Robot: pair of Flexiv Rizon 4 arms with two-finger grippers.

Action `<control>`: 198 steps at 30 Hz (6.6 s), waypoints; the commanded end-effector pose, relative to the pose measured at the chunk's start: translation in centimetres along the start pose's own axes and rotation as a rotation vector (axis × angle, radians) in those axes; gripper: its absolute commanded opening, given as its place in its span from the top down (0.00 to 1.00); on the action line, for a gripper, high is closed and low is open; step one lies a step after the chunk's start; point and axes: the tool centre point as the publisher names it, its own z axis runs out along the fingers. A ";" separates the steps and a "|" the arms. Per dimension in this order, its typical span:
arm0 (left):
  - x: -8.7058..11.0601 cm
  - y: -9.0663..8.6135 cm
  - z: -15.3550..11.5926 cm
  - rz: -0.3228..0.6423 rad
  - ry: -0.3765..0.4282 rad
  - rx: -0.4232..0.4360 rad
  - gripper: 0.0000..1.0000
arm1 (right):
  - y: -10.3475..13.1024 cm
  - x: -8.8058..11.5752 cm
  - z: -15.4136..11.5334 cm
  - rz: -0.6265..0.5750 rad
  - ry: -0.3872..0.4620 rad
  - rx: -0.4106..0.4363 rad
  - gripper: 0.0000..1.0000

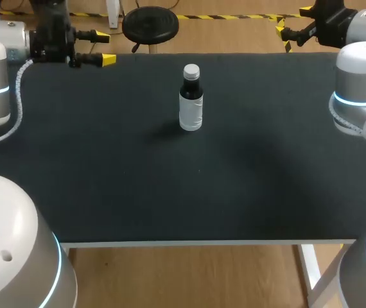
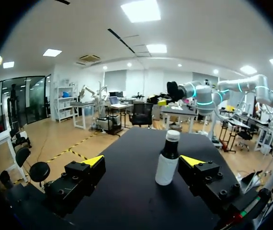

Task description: Unscrew the bottle cap

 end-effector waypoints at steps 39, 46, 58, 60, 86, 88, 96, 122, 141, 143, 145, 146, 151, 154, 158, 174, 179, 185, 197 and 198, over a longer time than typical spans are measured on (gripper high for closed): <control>2.8 1.9 4.9 0.052 0.130 0.033 0.00 | 0.1 0.0 0.0 0.000 0.001 0.004 0.00; 3.7 2.8 7.1 0.063 0.206 0.077 0.00 | 0.1 0.0 0.0 0.000 0.001 0.004 0.00; 4.6 3.5 10.8 0.074 0.272 0.123 0.00 | 0.1 0.0 0.0 0.000 0.001 0.004 0.00; 4.5 3.5 11.6 0.071 0.290 0.128 0.00 | 0.1 0.0 0.0 0.000 0.001 0.004 0.00; 6.4 3.1 17.1 0.082 0.415 0.161 0.00 | 0.1 0.0 0.0 0.000 0.001 0.004 0.00; 6.5 3.1 17.4 0.079 0.429 0.164 0.00 | 0.1 0.0 0.0 0.000 0.001 0.004 0.00; 7.3 2.8 18.8 0.086 0.459 0.157 0.00 | 0.1 0.0 0.0 0.000 0.001 0.004 0.00; 8.2 2.8 21.0 0.080 0.514 0.154 0.00 | 0.1 0.0 0.0 0.000 0.001 0.004 0.00; 8.8 2.6 21.5 0.089 0.539 0.167 0.00 | 0.1 0.0 0.0 0.000 0.001 0.004 0.00; 8.8 2.6 21.5 0.090 0.541 0.168 0.00 | 0.1 0.0 0.0 0.000 0.001 0.004 0.00; 8.9 2.6 21.5 0.091 0.543 0.169 0.00 | 0.1 0.0 0.0 0.000 0.001 0.004 0.00; 8.9 2.6 21.4 0.092 0.544 0.170 0.00 | 0.1 0.0 0.0 0.000 0.001 0.004 0.00; 9.1 2.6 21.4 0.096 0.546 0.171 0.11 | 0.1 0.0 0.0 0.000 0.001 0.004 0.00; 9.1 2.6 21.4 0.096 0.546 0.172 0.41 | 0.1 0.0 0.0 0.000 0.001 0.004 0.00; 9.1 2.6 21.4 0.099 0.549 0.172 0.61 | 0.1 0.0 0.0 0.000 0.001 0.004 0.00; 8.8 1.9 20.7 0.134 0.534 0.171 1.00 | 0.1 0.0 0.0 0.000 0.001 0.004 0.00; 8.6 2.1 20.5 0.131 0.524 0.178 1.00 | 0.1 0.0 0.0 0.000 0.001 0.004 0.00; 8.4 2.2 20.4 0.120 0.511 0.189 1.00 | 0.1 0.0 0.0 0.000 0.001 0.004 0.00; 8.3 2.2 20.3 0.119 0.507 0.186 1.00 | 0.1 0.0 0.0 0.000 0.001 0.004 0.00; 8.3 2.2 20.3 0.118 0.506 0.186 1.00 | 0.1 0.0 0.0 0.000 0.001 0.004 0.00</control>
